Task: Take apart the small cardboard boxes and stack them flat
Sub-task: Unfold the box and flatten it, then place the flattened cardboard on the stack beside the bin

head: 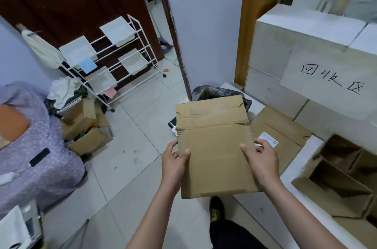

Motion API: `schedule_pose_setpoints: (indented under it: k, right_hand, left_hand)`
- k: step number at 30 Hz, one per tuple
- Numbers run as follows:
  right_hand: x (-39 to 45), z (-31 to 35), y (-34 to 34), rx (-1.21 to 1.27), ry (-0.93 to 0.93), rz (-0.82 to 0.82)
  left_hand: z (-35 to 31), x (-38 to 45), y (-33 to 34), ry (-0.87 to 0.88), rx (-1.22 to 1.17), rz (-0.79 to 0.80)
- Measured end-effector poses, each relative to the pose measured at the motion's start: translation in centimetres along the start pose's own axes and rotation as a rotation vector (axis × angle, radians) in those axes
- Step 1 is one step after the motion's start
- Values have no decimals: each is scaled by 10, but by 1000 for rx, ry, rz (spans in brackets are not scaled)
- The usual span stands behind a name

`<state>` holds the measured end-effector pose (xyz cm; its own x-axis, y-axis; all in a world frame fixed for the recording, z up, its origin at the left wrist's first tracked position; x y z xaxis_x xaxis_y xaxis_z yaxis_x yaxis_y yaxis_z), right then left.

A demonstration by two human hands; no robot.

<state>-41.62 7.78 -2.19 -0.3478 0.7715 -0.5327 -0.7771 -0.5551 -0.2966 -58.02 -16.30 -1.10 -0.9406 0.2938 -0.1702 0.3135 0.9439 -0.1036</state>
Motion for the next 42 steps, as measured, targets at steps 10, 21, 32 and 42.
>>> schedule_pose_setpoints:
  k: [10, 21, 32, 42]
  right_hand:
    - [59, 23, -3, 112, 83, -134]
    - [77, 20, -40, 189, 172, -358]
    - [45, 5, -53, 299, 280, -673]
    - [8, -4, -38, 287, 395, -852]
  left_hand:
    - [-29, 89, 60, 60, 111, 150]
    - [-32, 141, 140, 65, 198, 426]
    - [-31, 172, 210, 105, 197, 813]
    - [-1, 173, 229, 19, 214, 996]
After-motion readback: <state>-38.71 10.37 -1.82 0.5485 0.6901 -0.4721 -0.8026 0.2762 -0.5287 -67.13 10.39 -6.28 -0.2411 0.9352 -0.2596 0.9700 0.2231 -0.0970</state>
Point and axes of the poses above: each hand's wrist, its own x-axis towards the middle knuckle, its own y-axis out of the palm, z = x × y, the point moved 7 cm from there along x, towards the middle knuckle, and after that the axes turned 14 degrees about y, right-handed, at the moved point
